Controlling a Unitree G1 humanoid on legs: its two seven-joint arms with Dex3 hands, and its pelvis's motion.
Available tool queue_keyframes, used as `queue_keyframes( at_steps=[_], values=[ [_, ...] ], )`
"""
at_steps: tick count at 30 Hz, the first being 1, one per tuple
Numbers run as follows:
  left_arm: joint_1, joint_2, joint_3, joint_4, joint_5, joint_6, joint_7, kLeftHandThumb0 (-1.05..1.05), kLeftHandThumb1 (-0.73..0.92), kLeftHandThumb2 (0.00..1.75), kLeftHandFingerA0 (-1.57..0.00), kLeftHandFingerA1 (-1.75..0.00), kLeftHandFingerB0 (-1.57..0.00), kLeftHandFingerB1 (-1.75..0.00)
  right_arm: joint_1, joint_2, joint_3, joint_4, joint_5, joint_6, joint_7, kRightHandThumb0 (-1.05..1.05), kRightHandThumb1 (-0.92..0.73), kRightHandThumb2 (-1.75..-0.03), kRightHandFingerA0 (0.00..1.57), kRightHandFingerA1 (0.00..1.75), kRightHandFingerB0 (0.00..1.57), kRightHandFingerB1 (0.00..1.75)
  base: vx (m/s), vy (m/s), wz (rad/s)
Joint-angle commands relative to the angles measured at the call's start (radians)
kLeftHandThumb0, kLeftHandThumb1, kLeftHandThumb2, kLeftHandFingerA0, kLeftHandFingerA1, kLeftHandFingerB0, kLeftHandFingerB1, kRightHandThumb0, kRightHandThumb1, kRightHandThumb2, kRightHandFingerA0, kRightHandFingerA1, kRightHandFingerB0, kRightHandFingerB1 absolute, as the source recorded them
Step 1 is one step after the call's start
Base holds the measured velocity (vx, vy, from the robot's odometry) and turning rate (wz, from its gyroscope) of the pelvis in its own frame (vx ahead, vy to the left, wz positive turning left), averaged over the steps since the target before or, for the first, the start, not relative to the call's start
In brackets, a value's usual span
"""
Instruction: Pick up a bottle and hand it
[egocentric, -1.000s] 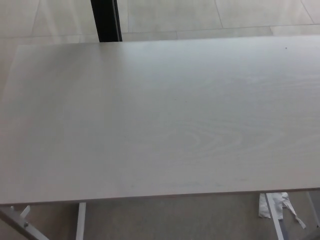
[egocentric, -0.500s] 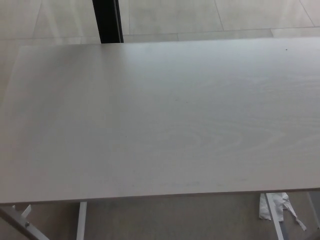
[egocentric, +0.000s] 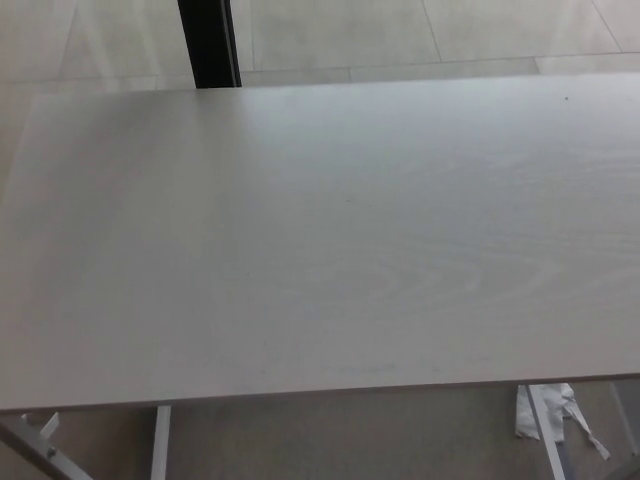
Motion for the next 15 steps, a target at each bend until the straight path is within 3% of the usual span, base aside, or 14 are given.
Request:
queue_keyframes(
  at_steps=[1, 2, 4, 6, 7, 8, 9, 11, 12, 15],
  values=[
    [-0.009, 0.038, 0.002, 0.028, -0.087, 0.063, -0.073, -0.74, 0.41, 0.80, -0.24, -0.62, -0.16, -0.52, 0.001, -0.012, -0.014, -0.009, 0.014, 0.014, 0.008, -0.49, -0.54, -0.61, 1.00, 1.67, 0.41, 0.36, 0.00, 0.000, 0.00],
    [-0.005, 0.041, 0.001, 0.024, -0.092, 0.069, -0.076, -0.84, 0.46, 0.80, -0.27, -0.63, -0.13, -0.50, -0.001, -0.011, -0.014, -0.010, 0.015, 0.018, 0.006, -0.47, -0.56, -0.57, 1.00, 1.63, 0.42, 0.34, 0.00, 0.000, 0.00],
    [0.005, 0.049, -0.001, 0.019, -0.098, 0.079, -0.083, -0.84, 0.46, 0.80, -0.27, -0.63, -0.13, -0.50, 0.005, -0.005, -0.015, -0.013, 0.017, 0.022, 0.006, -0.47, -0.56, -0.57, 1.00, 1.63, 0.42, 0.34, 0.00, 0.000, 0.00],
    [0.023, 0.057, -0.009, 0.011, -0.111, 0.092, -0.108, -0.72, 0.39, 0.79, -0.21, -0.62, -0.09, -0.51, 0.013, -0.008, -0.014, 0.008, 0.005, 0.007, 0.009, -0.47, -0.55, -0.61, 0.98, 1.63, 0.43, 0.36, 0.00, 0.000, 0.00],
    [0.028, 0.066, -0.018, 0.012, -0.110, 0.101, -0.115, -0.73, 0.48, 0.55, -0.13, -0.61, -0.10, -0.46, 0.017, -0.004, -0.018, -0.001, 0.013, 0.022, 0.006, -0.52, -0.55, -0.59, 0.99, 1.48, 0.44, 0.35, 0.00, 0.000, 0.00],
    [0.028, 0.070, -0.021, 0.018, -0.112, 0.104, -0.118, -0.75, 0.46, 0.55, -0.12, -0.60, -0.09, -0.45, 0.019, -0.006, -0.016, -0.001, 0.010, 0.018, 0.008, -0.48, -0.55, -0.59, 0.99, 1.52, 0.42, 0.35, 0.00, 0.000, 0.00],
    [0.021, 0.073, -0.021, 0.037, -0.121, 0.109, -0.126, -0.68, 0.36, 0.76, -0.13, -0.61, -0.06, -0.49, 0.020, -0.007, -0.010, 0.002, 0.002, 0.001, 0.016, -0.48, -0.57, -0.57, 1.02, 1.62, 0.41, 0.34, 0.00, 0.000, 0.00],
    [0.015, 0.072, -0.017, 0.036, -0.144, 0.138, -0.132, -0.67, 0.35, 0.76, -0.17, -0.63, -0.05, -0.50, 0.015, -0.011, -0.005, 0.020, -0.005, -0.016, 0.026, -0.50, -0.55, -0.62, 0.99, 1.67, 0.38, 0.35, 0.00, 0.000, 0.00],
    [0.017, 0.070, -0.021, 0.028, -0.140, 0.133, -0.130, -0.69, 0.36, 0.76, -0.18, -0.63, -0.05, -0.50, 0.012, -0.013, -0.004, 0.028, -0.008, -0.022, 0.027, -0.50, -0.55, -0.61, 0.98, 1.56, 0.41, 0.35, 0.00, 0.000, 0.00],
    [0.026, 0.073, -0.033, 0.018, -0.125, 0.118, -0.127, -0.71, 0.37, 0.78, -0.22, -0.63, -0.06, -0.51, 0.006, -0.014, -0.007, 0.037, -0.004, -0.025, 0.031, -0.49, -0.54, -0.59, 0.99, 1.56, 0.41, 0.35, 0.00, 0.000, 0.00]
  ],
)
